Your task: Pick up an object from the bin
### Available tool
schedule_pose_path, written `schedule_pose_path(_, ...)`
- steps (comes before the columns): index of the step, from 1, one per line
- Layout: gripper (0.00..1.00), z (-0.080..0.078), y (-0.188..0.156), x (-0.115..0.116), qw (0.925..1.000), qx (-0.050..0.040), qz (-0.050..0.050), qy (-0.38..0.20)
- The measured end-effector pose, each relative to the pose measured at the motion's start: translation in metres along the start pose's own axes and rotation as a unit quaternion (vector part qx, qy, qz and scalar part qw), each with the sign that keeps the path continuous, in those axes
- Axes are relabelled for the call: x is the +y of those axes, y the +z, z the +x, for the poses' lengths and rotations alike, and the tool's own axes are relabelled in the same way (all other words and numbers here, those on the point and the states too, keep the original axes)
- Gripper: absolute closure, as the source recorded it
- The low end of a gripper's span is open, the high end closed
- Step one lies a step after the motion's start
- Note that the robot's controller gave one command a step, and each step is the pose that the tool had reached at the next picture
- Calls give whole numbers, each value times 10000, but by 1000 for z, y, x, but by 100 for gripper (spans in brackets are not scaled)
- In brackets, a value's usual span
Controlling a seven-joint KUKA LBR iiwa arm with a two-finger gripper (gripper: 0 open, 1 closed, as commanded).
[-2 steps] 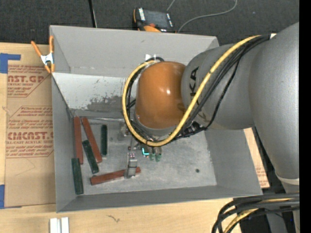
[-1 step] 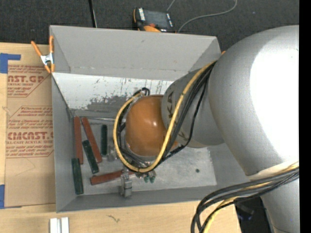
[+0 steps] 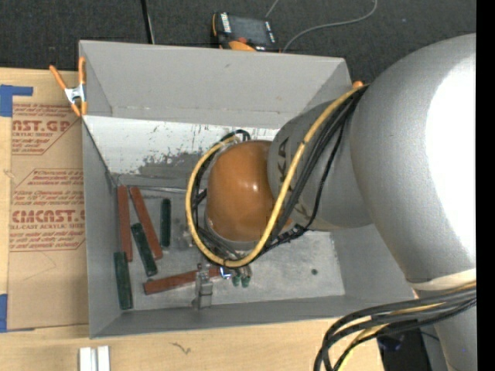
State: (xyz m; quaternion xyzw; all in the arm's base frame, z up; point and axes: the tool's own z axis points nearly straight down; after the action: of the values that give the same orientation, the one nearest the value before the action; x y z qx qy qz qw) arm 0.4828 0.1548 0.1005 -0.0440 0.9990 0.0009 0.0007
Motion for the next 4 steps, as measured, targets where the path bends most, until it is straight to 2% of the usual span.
schedule_pose_path(1,0,2,1,-4,10000,12,3,-8)
schedule_pose_path(2,0,-2,30,-7,9977,-33,1,-678)
schedule_pose_path(3,0,-3,29,-6,9977,-29,-2,-674)
schedule_pose_path(4,100,-2,30,-6,9977,3,0,-676)
